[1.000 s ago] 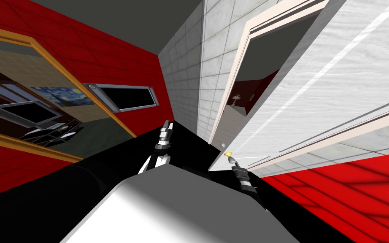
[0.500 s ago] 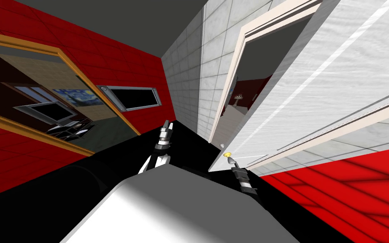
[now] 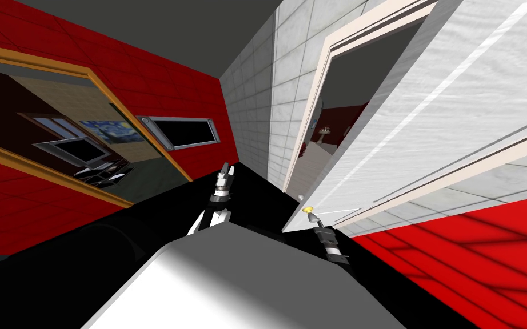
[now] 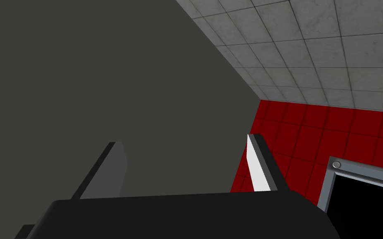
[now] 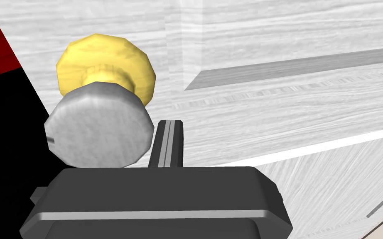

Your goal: Pull the door open

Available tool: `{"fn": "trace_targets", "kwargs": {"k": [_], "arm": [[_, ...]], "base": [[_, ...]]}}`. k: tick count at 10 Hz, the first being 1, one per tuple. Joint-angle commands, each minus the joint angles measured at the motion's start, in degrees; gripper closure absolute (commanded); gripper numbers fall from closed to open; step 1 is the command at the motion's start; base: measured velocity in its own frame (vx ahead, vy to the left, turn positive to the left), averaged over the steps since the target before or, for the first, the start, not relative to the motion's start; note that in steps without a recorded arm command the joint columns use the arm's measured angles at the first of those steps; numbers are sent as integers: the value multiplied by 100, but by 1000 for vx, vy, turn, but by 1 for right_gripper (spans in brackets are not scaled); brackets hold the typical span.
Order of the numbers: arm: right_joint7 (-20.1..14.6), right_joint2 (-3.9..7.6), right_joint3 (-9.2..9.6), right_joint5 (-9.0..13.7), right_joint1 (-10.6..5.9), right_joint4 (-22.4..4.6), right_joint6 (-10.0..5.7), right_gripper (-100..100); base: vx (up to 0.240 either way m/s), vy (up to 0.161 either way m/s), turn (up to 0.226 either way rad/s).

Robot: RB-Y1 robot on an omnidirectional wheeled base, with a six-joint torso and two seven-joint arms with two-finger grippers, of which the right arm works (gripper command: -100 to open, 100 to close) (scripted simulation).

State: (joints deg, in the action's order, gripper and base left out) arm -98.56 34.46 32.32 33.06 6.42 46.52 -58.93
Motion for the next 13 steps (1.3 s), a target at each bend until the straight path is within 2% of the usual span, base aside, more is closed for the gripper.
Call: {"fn": "trace_targets", "kwargs": {"k": [1, 8, 9, 10, 12, 13], "arm": [[-36, -123, 176, -104, 28, 14, -131, -100], [-44, -121, 191, -112, 30, 11, -153, -100], [-100, 30, 51, -29, -28, -112, -122, -100], [-241, 119, 70, 48, 9, -85, 0, -100], [-240, 168, 26, 82, 16, -165, 33, -100], [-240, 168, 26, 82, 16, -165, 33, 100]], "base": [[-54, -41, 46], [-8, -3, 5], [12, -33, -7], [56, 76, 5], [56, 68, -26], [2, -26, 1]]}}
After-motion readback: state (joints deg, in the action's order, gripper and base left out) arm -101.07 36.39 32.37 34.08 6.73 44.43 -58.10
